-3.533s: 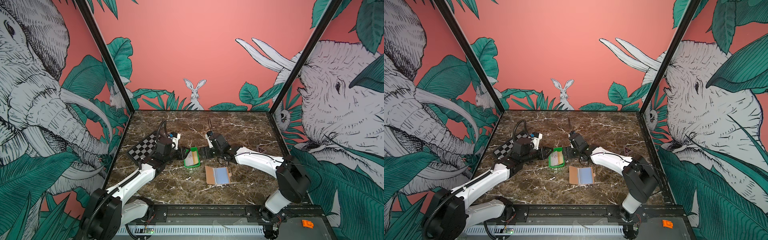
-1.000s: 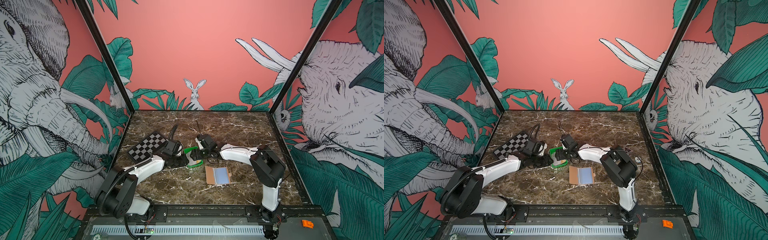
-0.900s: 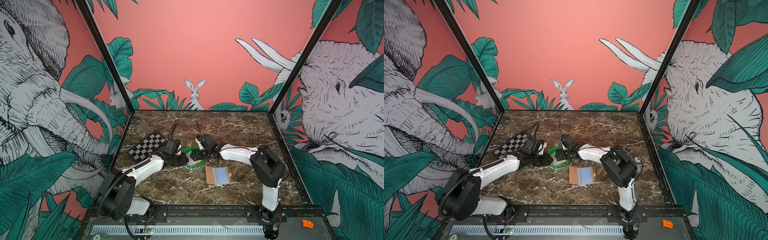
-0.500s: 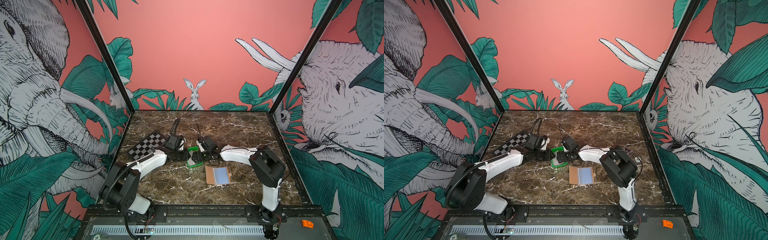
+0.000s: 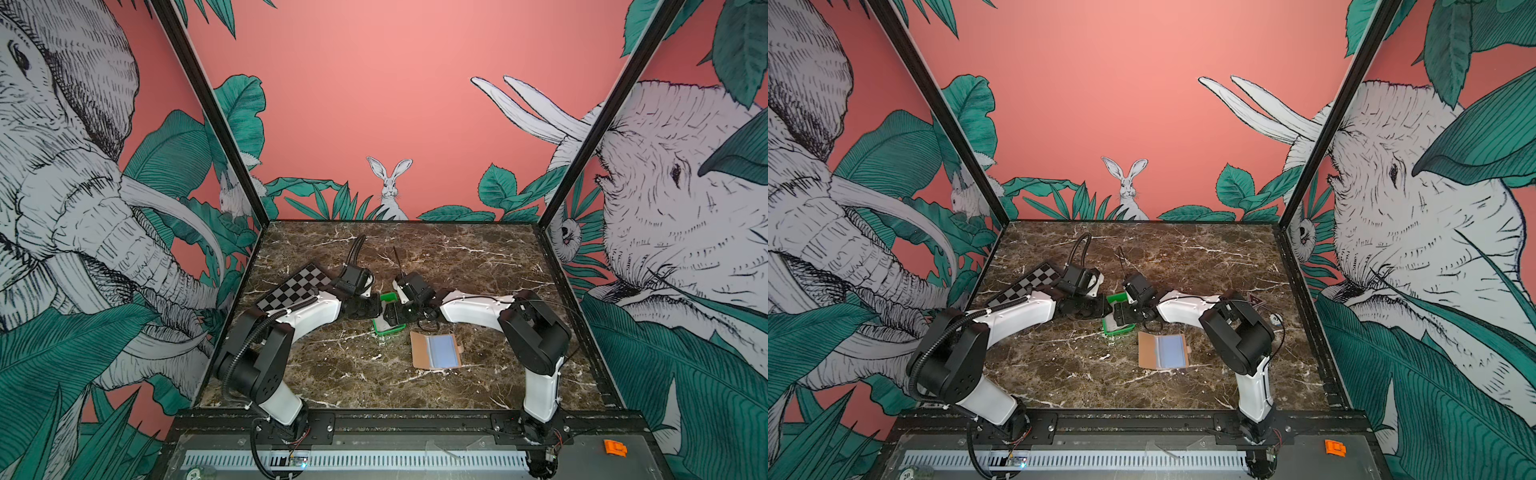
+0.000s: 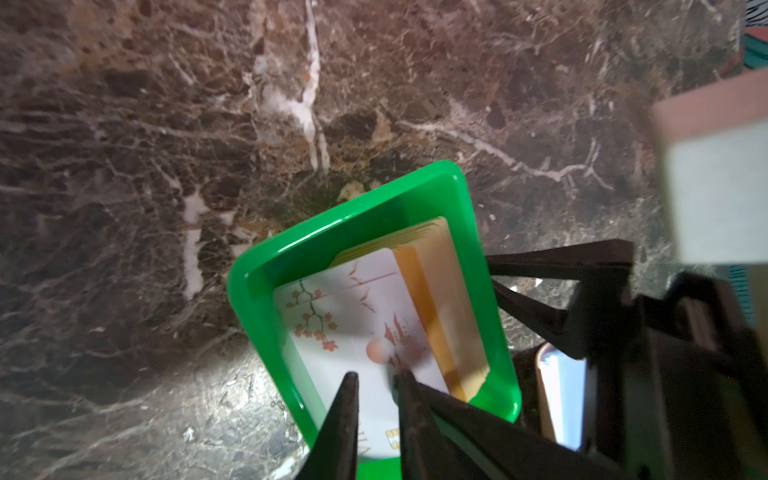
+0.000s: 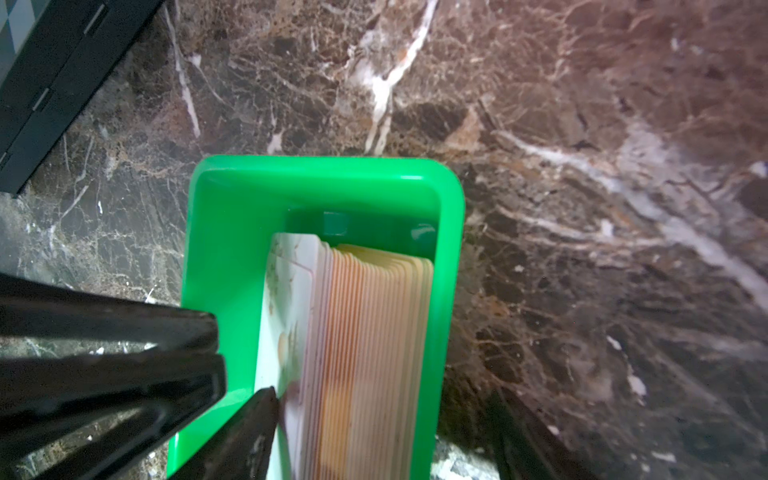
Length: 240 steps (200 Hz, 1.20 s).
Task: Put the credit cards into the card holder
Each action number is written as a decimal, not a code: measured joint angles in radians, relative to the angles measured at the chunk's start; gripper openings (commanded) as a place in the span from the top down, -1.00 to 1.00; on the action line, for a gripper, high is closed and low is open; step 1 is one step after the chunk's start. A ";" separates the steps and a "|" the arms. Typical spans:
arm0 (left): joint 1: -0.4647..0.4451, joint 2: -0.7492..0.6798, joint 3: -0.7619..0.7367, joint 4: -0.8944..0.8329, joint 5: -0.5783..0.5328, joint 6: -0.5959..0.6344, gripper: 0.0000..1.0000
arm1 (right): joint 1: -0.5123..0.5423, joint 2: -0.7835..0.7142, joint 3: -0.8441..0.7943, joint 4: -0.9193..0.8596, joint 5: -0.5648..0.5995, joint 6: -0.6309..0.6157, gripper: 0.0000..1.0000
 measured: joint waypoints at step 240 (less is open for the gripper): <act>0.000 0.011 0.005 0.014 0.005 0.011 0.63 | -0.037 -0.078 -0.093 0.026 -0.064 -0.014 -0.42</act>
